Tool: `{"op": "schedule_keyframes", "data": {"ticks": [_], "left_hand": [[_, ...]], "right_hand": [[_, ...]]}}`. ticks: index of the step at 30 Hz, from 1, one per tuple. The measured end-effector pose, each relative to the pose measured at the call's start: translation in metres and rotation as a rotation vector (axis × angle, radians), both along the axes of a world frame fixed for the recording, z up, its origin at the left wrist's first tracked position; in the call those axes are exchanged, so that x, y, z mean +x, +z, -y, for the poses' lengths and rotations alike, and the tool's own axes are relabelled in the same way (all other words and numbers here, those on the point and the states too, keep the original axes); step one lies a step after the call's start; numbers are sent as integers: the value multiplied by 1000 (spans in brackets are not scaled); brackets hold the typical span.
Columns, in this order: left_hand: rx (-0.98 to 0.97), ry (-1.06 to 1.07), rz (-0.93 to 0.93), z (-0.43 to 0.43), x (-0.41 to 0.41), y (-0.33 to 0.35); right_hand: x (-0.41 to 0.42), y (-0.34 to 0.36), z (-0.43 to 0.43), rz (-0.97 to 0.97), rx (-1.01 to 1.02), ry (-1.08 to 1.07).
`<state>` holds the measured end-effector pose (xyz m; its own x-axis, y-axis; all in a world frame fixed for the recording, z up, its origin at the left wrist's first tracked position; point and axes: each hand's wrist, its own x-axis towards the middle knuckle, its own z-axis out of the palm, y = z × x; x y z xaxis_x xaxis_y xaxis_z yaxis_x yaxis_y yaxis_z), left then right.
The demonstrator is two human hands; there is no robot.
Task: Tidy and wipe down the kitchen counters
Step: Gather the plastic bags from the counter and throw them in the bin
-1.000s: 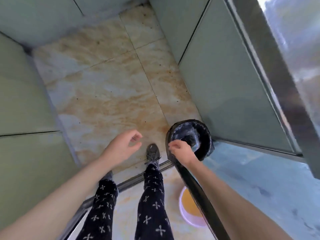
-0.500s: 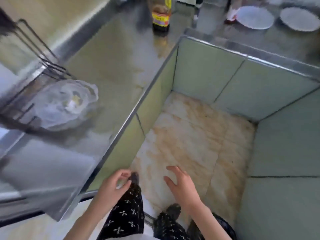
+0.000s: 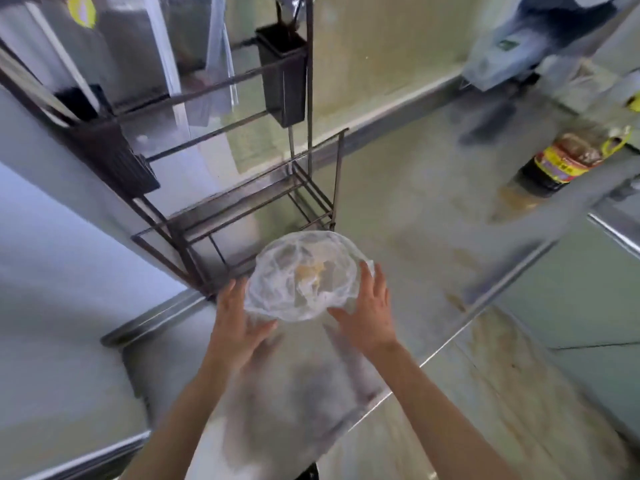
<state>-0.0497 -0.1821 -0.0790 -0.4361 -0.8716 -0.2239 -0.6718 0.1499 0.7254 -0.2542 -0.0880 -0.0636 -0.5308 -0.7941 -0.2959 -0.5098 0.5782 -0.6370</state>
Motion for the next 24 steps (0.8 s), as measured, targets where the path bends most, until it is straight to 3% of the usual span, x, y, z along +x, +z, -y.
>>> {"op": "schedule_keyframes", "data": {"ticks": [7,12,16,19,24], "left_hand": [[136,53,-186,42,-30,-22],[57,46,-321,33,-49,-20],[240,-73,-324,25,-60,-11],[313,-86,-327,17,-69,4],[156,-110,-291,9,-83,21]], "right_hand": [[-21,-21,61,199,100,-218],[-8,-23,64,299,79,-254],[1,5,54,664,-99,-279],[4,27,39,852,-108,-210],[-10,44,3,837,-174,-159]]}}
